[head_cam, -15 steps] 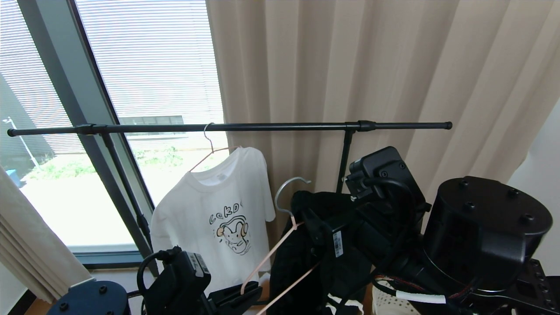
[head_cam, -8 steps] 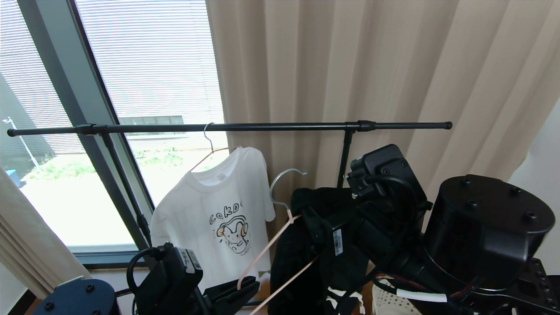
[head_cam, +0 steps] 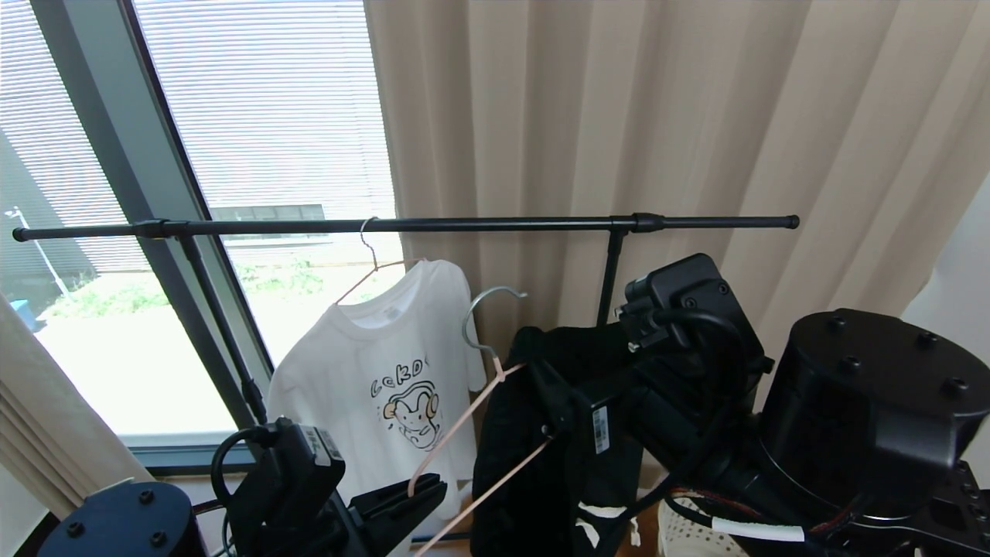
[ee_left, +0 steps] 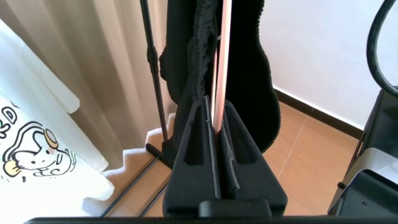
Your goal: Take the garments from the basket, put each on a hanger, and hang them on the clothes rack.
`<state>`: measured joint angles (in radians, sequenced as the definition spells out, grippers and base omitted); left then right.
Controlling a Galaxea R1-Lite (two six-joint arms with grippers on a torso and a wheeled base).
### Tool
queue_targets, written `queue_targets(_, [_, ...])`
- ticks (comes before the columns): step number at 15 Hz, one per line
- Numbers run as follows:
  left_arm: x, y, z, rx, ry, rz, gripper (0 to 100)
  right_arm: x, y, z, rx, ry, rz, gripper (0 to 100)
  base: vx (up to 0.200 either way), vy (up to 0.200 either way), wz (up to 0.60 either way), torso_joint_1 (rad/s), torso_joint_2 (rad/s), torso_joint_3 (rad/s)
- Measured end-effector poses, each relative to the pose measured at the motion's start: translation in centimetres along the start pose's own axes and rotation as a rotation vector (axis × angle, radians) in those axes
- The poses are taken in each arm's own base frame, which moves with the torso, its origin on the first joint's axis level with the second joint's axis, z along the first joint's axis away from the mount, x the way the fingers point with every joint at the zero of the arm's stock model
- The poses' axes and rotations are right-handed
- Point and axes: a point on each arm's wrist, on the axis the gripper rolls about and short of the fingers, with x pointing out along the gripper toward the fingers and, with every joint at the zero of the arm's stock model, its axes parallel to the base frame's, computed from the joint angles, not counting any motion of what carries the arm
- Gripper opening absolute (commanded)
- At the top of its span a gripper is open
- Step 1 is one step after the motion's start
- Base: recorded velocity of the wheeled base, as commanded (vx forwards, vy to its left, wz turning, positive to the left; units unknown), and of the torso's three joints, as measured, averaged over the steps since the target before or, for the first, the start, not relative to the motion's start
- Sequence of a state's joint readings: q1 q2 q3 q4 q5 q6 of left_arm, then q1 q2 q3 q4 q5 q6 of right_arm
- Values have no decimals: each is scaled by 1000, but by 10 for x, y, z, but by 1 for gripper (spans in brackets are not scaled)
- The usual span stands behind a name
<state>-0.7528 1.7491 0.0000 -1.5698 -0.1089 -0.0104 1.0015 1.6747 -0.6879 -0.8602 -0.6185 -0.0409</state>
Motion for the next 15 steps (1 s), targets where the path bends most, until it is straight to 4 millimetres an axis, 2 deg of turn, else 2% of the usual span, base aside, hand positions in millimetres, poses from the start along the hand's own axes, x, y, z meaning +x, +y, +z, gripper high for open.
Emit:
queue_targets(11, [-2,1,3,-5,-18,5,0,-6,3,-5,-16,13,27,100,0,0,0,0,0,0])
queue_targets(15, [-3,1,4,-5,-21,3,0,-19,-8,-4,-72,8,130,100,0,0,0,0,0,0])
